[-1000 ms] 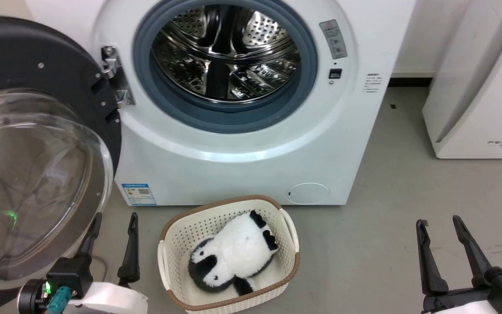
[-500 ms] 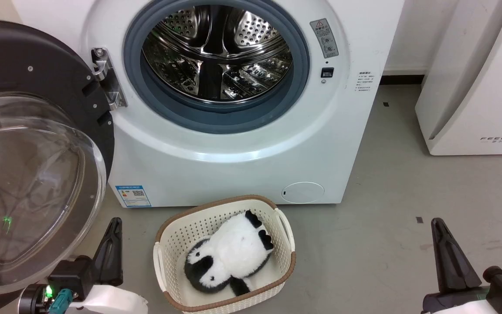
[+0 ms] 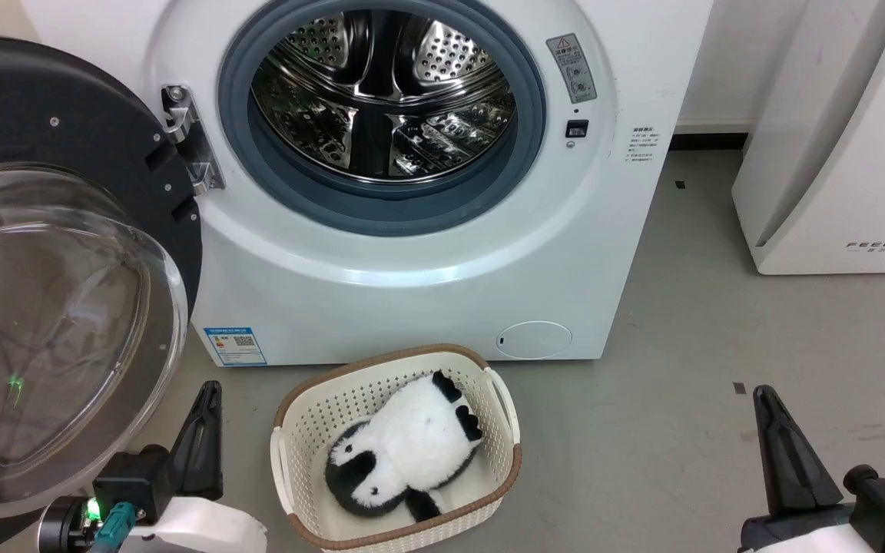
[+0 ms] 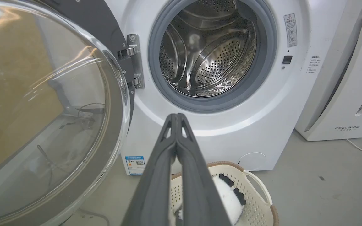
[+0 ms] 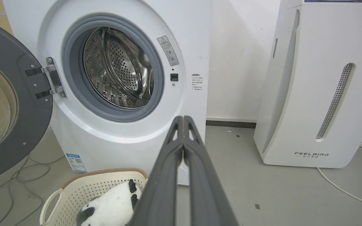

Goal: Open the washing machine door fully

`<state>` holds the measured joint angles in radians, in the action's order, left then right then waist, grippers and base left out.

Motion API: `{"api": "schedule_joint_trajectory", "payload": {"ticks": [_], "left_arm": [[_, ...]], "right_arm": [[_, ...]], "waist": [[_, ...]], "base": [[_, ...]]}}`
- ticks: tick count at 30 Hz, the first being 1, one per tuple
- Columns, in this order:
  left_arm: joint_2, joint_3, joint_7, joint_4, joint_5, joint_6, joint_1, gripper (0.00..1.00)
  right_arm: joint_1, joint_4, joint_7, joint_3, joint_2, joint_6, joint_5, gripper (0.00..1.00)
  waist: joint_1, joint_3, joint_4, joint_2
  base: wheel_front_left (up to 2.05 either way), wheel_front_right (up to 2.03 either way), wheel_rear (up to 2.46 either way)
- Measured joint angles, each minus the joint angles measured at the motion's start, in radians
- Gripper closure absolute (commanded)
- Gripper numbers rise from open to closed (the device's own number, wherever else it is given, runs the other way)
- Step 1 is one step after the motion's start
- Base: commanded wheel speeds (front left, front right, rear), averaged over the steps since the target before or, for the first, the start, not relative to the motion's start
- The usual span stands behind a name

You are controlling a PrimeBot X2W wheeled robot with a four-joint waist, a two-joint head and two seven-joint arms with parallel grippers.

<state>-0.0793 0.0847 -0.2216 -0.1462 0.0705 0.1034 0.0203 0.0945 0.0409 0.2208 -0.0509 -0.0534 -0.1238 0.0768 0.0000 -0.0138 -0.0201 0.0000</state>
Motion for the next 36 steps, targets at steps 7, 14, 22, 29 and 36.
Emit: {"api": "schedule_joint_trajectory", "payload": {"ticks": [7, 14, 22, 29, 36], "left_arm": [[0.001, -0.005, 0.011, 0.012, -0.007, -0.008, 0.000, 1.00], [0.003, -0.009, 0.028, 0.019, -0.009, -0.014, 0.000, 1.00], [0.004, -0.014, 0.045, 0.030, -0.016, -0.022, 0.000, 1.00], [0.005, -0.019, 0.059, 0.040, -0.016, -0.027, 0.000, 1.00], [0.005, -0.027, 0.072, 0.048, -0.024, -0.034, 0.000, 1.00]], "right_arm": [[-0.003, -0.002, -0.016, 0.003, 0.000, 0.000, -0.007, 1.00], [-0.007, -0.004, -0.028, 0.007, 0.000, 0.000, -0.011, 1.00], [-0.016, -0.007, -0.045, 0.009, 0.000, 0.000, -0.016, 1.00], [-0.020, -0.008, -0.061, 0.013, 0.000, 0.000, -0.018, 1.00], [-0.021, -0.012, -0.072, 0.016, 0.000, 0.000, -0.026, 1.00]], "waist": [[0.0000, 0.001, 0.001, 0.0000], [0.0000, 0.002, 0.003, 0.0000], [0.0000, 0.003, 0.004, 0.0000], [0.0001, 0.004, 0.005, 0.0000], [0.0001, 0.005, 0.007, 0.0000]], "base": [[0.00, 0.00, 0.00], [0.00, 0.00, 0.00], [0.00, 0.00, 0.00], [0.00, 0.00, 0.00], [0.00, 0.00, 0.00]]}}
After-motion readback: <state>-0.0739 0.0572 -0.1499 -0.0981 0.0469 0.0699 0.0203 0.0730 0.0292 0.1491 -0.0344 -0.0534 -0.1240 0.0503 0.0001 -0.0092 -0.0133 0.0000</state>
